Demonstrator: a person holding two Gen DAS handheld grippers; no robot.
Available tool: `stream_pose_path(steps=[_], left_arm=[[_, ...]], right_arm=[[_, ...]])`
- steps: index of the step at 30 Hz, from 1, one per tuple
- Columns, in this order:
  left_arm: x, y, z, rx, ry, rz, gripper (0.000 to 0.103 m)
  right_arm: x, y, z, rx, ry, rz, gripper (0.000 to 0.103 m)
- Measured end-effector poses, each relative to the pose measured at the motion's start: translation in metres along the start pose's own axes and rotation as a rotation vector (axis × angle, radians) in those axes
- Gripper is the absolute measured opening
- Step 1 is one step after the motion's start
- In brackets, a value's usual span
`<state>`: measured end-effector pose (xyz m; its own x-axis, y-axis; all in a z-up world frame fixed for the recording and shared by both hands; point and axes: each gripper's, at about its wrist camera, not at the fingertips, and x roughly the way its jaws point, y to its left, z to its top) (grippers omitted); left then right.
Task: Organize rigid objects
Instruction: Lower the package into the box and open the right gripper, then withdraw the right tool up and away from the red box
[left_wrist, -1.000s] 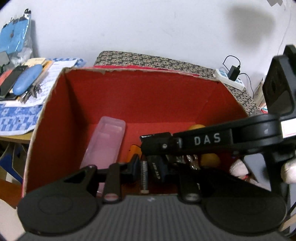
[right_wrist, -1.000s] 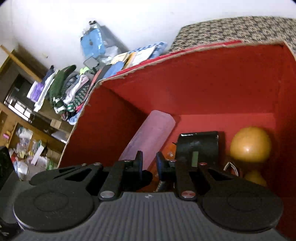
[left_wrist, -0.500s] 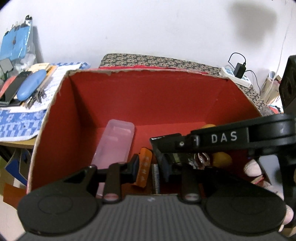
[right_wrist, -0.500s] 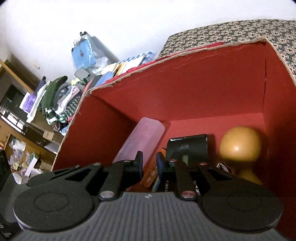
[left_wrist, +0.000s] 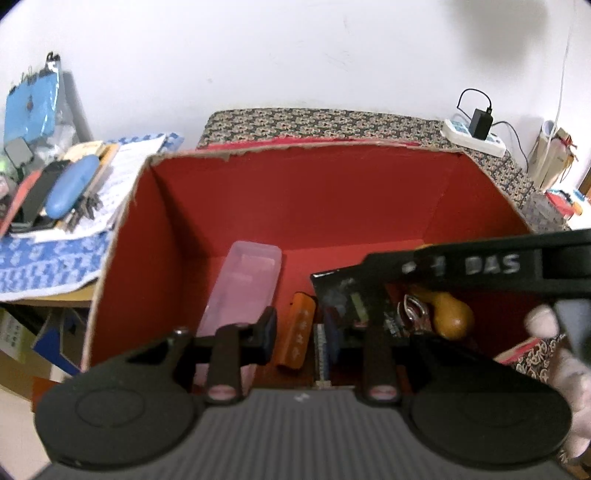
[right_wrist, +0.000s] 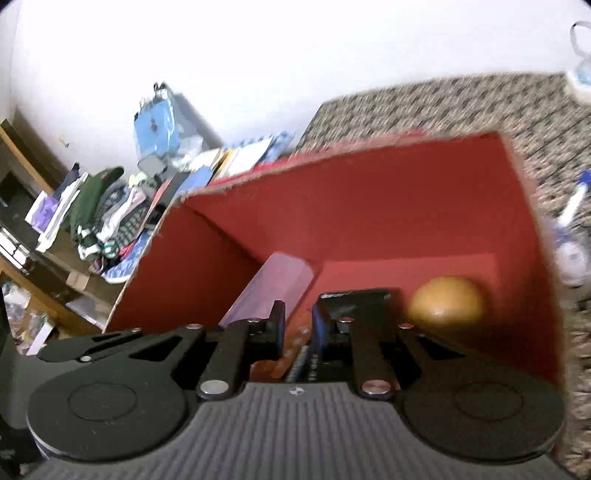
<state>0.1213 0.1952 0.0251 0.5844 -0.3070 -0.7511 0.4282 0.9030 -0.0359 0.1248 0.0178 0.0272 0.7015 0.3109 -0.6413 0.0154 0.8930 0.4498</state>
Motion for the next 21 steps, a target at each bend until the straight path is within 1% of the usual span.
stream_pose_path(steps=[1,2,6,8,12,15,17,21], left_arm=[[-0.004,-0.003,0.002,0.004,0.000,0.014,0.038],[-0.007,-0.005,0.004,0.005,0.001,0.028,0.044],[-0.025,-0.019,0.009,0.006,0.003,0.087,0.057],[-0.036,-0.028,0.010,0.007,-0.011,0.117,0.076],[-0.054,-0.045,0.010,-0.011,-0.018,0.169,0.082],[-0.062,-0.059,0.008,-0.017,-0.009,0.195,0.087],[-0.067,-0.070,0.004,-0.029,-0.005,0.216,0.091],[-0.074,-0.089,-0.009,-0.052,0.014,0.220,0.095]], right_arm=[[-0.006,0.000,0.001,0.000,-0.017,-0.010,0.001],[-0.013,-0.002,0.000,-0.002,-0.036,-0.019,0.001],[-0.037,-0.001,-0.001,-0.034,-0.090,-0.066,0.002],[-0.047,0.002,-0.002,-0.071,-0.107,-0.090,0.003],[-0.067,0.006,-0.008,-0.147,-0.130,-0.127,0.003],[-0.085,0.003,-0.016,-0.173,-0.142,-0.149,0.003],[-0.096,0.000,-0.022,-0.182,-0.146,-0.159,0.003],[-0.117,-0.010,-0.040,-0.169,-0.134,-0.169,0.005]])
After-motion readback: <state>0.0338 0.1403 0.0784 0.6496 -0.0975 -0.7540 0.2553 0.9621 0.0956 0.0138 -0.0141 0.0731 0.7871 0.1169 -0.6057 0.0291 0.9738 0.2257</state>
